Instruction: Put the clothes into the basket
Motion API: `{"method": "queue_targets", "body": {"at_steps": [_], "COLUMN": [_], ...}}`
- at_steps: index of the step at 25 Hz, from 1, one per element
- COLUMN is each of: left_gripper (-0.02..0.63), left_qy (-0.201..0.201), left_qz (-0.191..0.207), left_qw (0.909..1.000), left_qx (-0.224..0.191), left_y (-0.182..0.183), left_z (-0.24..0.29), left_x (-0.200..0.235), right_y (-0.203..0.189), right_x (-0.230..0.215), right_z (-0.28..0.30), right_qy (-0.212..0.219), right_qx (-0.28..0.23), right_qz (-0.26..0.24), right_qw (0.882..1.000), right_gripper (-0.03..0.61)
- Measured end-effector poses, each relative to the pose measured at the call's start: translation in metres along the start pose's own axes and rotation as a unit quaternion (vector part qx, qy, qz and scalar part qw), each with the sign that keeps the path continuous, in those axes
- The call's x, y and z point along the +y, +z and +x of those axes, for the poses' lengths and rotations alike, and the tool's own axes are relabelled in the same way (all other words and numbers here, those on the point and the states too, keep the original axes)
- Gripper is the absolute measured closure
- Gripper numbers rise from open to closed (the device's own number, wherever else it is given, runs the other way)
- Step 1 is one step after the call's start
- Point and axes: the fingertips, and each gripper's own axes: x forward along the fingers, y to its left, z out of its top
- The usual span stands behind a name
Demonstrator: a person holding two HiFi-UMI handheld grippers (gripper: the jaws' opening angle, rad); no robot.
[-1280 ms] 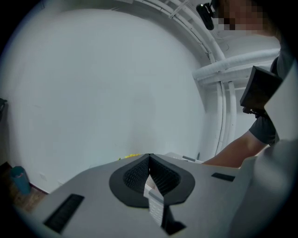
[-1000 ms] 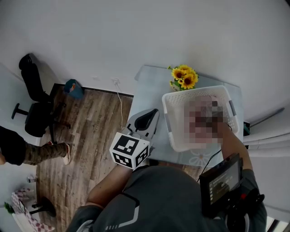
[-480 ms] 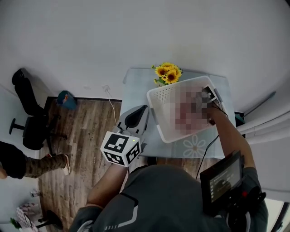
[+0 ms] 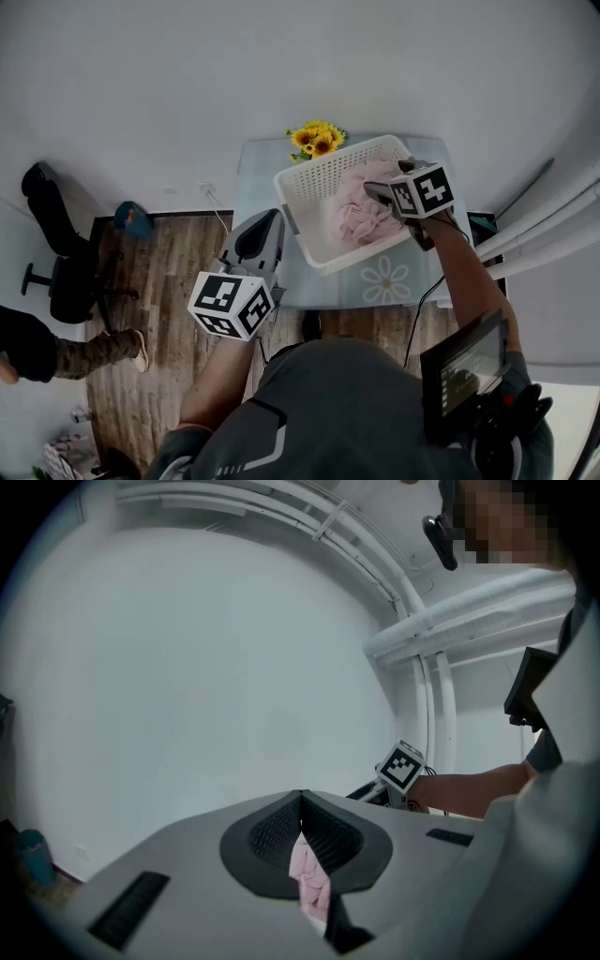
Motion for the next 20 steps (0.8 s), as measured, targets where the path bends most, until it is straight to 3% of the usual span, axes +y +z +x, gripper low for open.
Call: {"method": "queue_targets", "body": {"at_steps": [5,8,13,17,20], "left_gripper": [0.606,0.606,0.606,0.606,0.606], "left_qy": [-0.033,-0.036,-0.025,-0.012,-0.007], "left_qz": [-0.005,0.007,0.011,0.015,0.044], "left_qw": [0.9990,0.9990,0.9994,0.9997,0.9988], "left_qx": [-0.030,-0.027,-0.022,-0.017,-0.019], "left_y": [0.004,0.002,-0.001,-0.007,-0.005], "left_z": [-0.019,-0.031,-0.055,-0.071,-0.073], "left_x": [-0.046,-0.069,-0.097,-0.116,-0.126], "right_y": [0.000,-0.005,-0.018,-0.031,-0.034], "right_x": [0.031,0.044,0.064,0.075,0.078], "right_z": [-0.056,-0.089,-0.138,-0.166,-0.181], "right_qy": [0.044,0.048,0.053,0.048,0.039], "right_qx": [-0.073,-0.107,-0.155,-0.174,-0.185], "right_qz": [0.008,0.006,0.017,0.027,0.014], "right_qw": [0.996,0.993,0.986,0.983,0.982], "right_gripper": [0.183,0.281,0.347,0.449,0.504]}}
